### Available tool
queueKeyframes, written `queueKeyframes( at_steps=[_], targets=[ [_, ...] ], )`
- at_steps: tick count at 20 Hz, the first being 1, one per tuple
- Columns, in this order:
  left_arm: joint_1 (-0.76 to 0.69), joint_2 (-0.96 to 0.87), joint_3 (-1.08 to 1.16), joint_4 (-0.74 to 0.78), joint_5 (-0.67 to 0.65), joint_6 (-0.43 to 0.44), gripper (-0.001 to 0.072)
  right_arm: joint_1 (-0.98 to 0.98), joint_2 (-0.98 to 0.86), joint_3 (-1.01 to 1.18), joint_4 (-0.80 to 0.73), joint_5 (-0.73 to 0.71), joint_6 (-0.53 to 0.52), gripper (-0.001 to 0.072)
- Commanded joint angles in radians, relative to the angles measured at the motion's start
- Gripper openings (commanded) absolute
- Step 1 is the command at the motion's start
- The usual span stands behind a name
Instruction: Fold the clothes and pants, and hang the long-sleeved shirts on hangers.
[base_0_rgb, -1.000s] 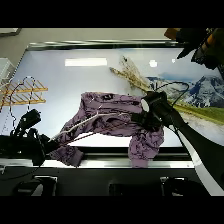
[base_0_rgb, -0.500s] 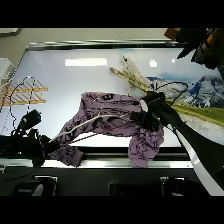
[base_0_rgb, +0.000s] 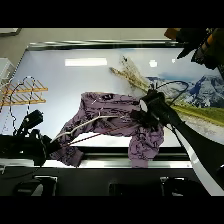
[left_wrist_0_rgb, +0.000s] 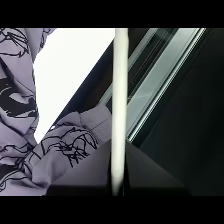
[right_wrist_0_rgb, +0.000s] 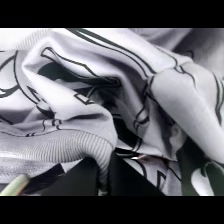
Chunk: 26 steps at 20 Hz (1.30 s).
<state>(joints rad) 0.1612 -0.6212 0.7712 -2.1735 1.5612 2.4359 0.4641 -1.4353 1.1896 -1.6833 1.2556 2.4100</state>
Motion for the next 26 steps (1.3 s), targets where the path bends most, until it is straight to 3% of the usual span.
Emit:
queueKeyframes(
  at_steps=[1, 5, 9, 15, 20, 26],
  targets=[
    [0.0, -0.018, -0.016, -0.006, -0.028, 0.004, 0.0027, 0.0, 0.011, 0.021, 0.0, -0.014, -0.008, 0.0048],
    [-0.001, -0.044, -0.018, -0.029, -0.053, 0.031, 0.0027, 0.0, 0.04, 0.035, 0.053, -0.036, -0.018, 0.0048],
    [-0.001, -0.065, -0.018, -0.061, -0.06, 0.072, 0.0027, 0.0, 0.049, 0.035, 0.13, -0.045, -0.13, 0.0048],
    [-0.004, -0.101, -0.018, -0.072, -0.069, 0.079, 0.0027, 0.0, 0.137, 0.035, 0.083, -0.079, -0.14, 0.0048],
    [-0.113, -0.119, -0.018, -0.071, -0.099, 0.078, 0.0027, 0.0, 0.141, 0.051, 0.087, -0.11, -0.146, 0.0048],
    [-0.19, -0.166, -0.018, -0.071, -0.202, 0.077, 0.0027, 0.0, 0.147, 0.163, 0.111, -0.049, -0.247, 0.0049]
  ],
)
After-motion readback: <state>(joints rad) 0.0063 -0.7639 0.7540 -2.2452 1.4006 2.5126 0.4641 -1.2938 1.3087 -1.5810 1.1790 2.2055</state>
